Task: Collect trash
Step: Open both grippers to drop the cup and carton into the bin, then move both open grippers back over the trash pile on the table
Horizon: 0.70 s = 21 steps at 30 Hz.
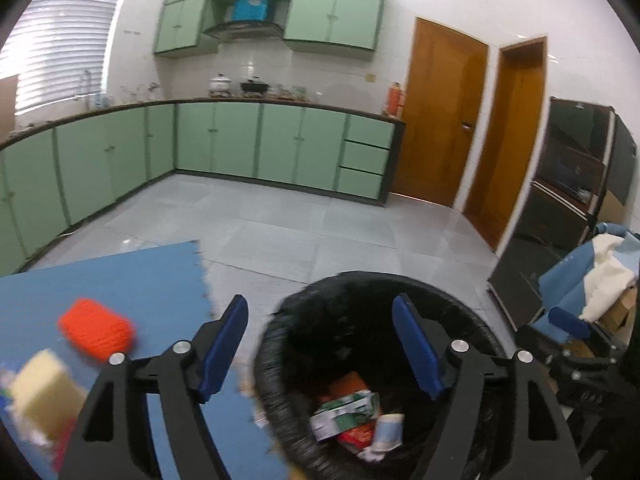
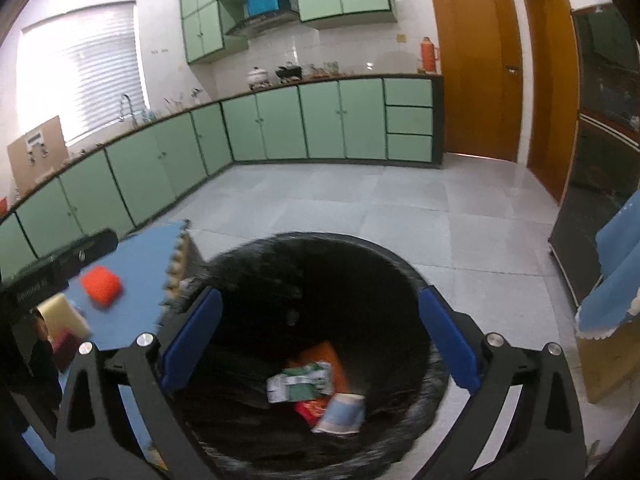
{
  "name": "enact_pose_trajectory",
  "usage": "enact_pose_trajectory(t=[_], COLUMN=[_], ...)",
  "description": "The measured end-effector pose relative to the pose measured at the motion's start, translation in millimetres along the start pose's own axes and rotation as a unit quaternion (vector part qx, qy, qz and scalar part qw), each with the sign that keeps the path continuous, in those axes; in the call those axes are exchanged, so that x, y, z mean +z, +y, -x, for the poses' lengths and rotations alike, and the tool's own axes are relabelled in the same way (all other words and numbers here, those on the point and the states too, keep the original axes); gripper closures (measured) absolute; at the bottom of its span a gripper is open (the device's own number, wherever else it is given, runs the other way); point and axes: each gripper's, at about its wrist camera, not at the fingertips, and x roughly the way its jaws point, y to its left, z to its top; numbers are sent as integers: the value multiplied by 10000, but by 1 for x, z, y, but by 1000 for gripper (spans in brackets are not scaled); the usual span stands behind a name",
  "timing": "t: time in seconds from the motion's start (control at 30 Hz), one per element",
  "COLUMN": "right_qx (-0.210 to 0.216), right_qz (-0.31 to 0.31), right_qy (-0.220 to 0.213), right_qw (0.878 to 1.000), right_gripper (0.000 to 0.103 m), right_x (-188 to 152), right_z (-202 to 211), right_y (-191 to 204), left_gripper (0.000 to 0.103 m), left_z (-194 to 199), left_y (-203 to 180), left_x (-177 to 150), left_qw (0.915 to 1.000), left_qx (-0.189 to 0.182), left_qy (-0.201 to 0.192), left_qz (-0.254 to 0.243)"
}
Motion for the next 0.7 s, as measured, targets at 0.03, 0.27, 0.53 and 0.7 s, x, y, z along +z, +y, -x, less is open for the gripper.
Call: enact_pose_trajectory(t=[0.03,0.27,0.53,0.7], right_qx=[76,632,1041,1148], right_qz=[17,287,570,808], right_qy=[-23,22,159,195], right_qw=[10000,9976,9928,9899], right_gripper=[7,7,6,6], right_x=[0,-4,-17,-30], right_z=[3,6,2,-3], right_y=[10,81,157,200], left_gripper=[29,27,27,27], left_z=[8,74,121,137], left_y=[8,83,157,192], left_x=[-1,-26,-56,-72], left_qw=[10000,9943,9796,9721], left_qx=[76,1050,1999,2322], left_qy=[-12,-159,-138,-67], left_qz=[29,96,167,339])
